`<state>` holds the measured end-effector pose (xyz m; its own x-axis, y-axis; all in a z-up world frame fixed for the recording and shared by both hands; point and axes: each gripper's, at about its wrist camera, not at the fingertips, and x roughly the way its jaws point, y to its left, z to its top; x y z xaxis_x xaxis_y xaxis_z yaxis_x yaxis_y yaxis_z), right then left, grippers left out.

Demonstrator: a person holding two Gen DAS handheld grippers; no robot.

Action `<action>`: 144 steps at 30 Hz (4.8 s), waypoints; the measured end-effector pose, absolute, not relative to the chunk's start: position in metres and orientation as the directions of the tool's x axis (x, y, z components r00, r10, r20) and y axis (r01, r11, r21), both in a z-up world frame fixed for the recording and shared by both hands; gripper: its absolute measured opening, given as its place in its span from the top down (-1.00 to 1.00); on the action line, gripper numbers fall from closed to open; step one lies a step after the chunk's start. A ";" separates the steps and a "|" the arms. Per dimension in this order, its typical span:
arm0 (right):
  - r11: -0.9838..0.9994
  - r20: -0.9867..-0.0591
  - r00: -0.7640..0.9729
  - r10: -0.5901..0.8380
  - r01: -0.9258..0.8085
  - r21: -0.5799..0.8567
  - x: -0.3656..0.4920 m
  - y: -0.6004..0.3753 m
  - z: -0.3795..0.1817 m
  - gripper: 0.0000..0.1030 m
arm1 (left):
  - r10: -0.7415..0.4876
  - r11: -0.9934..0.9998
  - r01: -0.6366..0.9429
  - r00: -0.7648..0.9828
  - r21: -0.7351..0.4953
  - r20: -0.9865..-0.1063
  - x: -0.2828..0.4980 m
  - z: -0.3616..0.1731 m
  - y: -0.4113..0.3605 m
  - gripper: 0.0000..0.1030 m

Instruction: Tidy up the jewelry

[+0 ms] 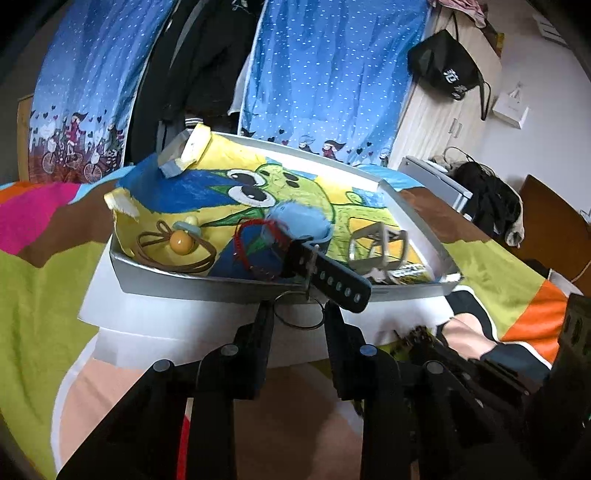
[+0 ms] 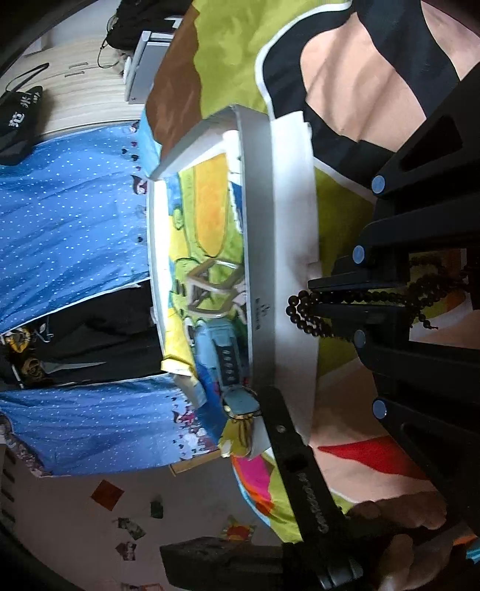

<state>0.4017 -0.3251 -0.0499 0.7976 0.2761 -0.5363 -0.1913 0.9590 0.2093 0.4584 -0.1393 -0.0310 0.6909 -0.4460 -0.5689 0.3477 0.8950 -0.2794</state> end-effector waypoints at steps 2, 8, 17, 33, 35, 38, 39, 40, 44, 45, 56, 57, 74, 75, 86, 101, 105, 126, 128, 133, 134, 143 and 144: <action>0.957 -0.525 0.804 0.279 -0.191 0.216 0.401 -0.327 -0.046 0.88 | -0.451 0.893 0.362 0.688 -0.269 -0.568 0.452 -0.025 -0.142 0.55; 0.956 -0.495 0.824 0.276 -0.183 0.227 0.396 -0.334 -0.036 0.88 | -0.473 0.880 0.393 0.662 -0.268 -0.581 0.439 -0.004 -0.154 0.55; 0.955 -0.452 0.851 0.266 -0.168 0.246 0.394 -0.344 -0.022 0.88 | -0.494 0.869 0.374 0.634 -0.323 -0.595 0.448 0.036 -0.161 0.55; 0.942 -0.300 0.926 0.229 -0.133 0.307 0.438 -0.388 0.017 0.88 | -0.520 0.854 0.371 0.648 -0.365 -0.556 0.528 0.078 -0.189 0.55; 0.934 -0.287 0.933 0.217 -0.113 0.338 0.443 -0.401 0.017 0.88 | -0.519 0.854 0.369 0.639 -0.366 -0.567 0.536 0.067 -0.196 0.55; 0.919 -0.258 0.947 0.192 -0.081 0.387 0.449 -0.421 0.020 0.88 | -0.525 0.851 0.364 0.617 -0.378 -0.587 0.544 0.049 -0.204 0.55; 0.914 -0.244 0.952 0.184 -0.075 0.398 0.451 -0.426 0.023 0.88 | -0.526 0.850 0.364 0.609 -0.380 -0.593 0.546 0.044 -0.206 0.55; 0.906 -0.219 0.959 0.181 -0.076 0.416 0.452 -0.434 0.028 0.88 | -0.526 0.851 0.364 0.604 -0.379 -0.599 0.547 0.041 -0.209 0.55; 0.898 -0.152 0.969 0.195 -0.114 0.426 0.459 -0.446 0.049 0.88 | -0.533 0.846 0.381 0.581 -0.373 -0.616 0.551 0.027 -0.215 0.55; 0.901 -0.147 0.968 0.204 -0.127 0.416 0.462 -0.446 0.054 0.88 | -0.534 0.845 0.386 0.575 -0.371 -0.620 0.553 0.024 -0.217 0.55; 0.902 -0.334 0.888 0.315 -0.171 0.396 0.505 -0.418 0.016 0.88 | -0.510 0.860 0.334 0.551 -0.386 -0.660 0.572 -0.002 -0.216 0.54; 0.903 -0.361 0.876 0.320 -0.166 0.396 0.510 -0.415 0.010 0.88 | -0.503 0.864 0.324 0.552 -0.385 -0.665 0.573 -0.003 -0.215 0.54; 0.945 -0.531 0.821 0.209 -0.029 0.326 0.470 -0.413 0.000 -0.05 | -0.497 0.867 0.301 0.591 -0.398 -0.635 0.530 0.044 -0.193 -0.29; 0.948 -0.521 0.830 0.201 -0.029 0.318 0.462 -0.414 0.006 -0.11 | -0.499 0.866 0.308 0.597 -0.395 -0.628 0.524 0.049 -0.193 -0.44; 0.958 -0.383 0.906 0.179 -0.071 0.278 0.362 -0.411 0.063 -0.89 | -0.458 0.887 0.341 0.733 -0.311 -0.504 0.411 0.105 -0.171 -0.81; 0.975 -0.309 0.933 0.184 -0.134 0.177 0.252 -0.362 0.078 -1.00 | -0.265 0.964 0.232 0.863 -0.128 -0.431 0.267 0.114 -0.104 -0.87; 0.975 -0.320 0.928 0.192 -0.142 0.173 0.226 -0.352 0.067 -1.00 | -0.231 0.973 0.216 0.860 -0.086 -0.455 0.242 0.098 -0.086 -0.87; 0.979 -0.785 0.587 0.195 -0.063 0.196 0.230 -0.309 -0.049 -1.00 | -0.199 0.974 0.212 0.650 -0.076 -0.733 0.200 -0.038 -0.030 -0.87; 0.981 -0.830 0.524 0.191 -0.065 0.184 0.239 -0.305 -0.064 -1.00 | -0.194 0.972 0.228 0.624 -0.061 -0.757 0.208 -0.045 -0.035 -0.87; 0.961 -0.865 0.422 0.272 -0.071 0.267 0.257 -0.307 -0.091 -1.00 | -0.168 0.964 0.265 0.556 -0.018 -0.814 0.228 -0.072 -0.044 -0.87; 0.957 -0.868 0.408 0.284 -0.062 0.283 0.260 -0.310 -0.096 -1.00 | -0.169 0.963 0.268 0.549 -0.019 -0.819 0.231 -0.076 -0.043 -0.87; 0.971 -0.912 0.334 0.238 -0.044 0.237 0.289 -0.312 -0.121 -1.00 | -0.200 0.947 0.318 0.507 -0.034 -0.839 0.251 -0.100 -0.054 -0.86; 0.973 -0.914 0.335 0.230 -0.048 0.228 0.291 -0.313 -0.123 -1.00 | -0.213 0.942 0.334 0.500 -0.040 -0.840 0.251 -0.102 -0.056 -0.86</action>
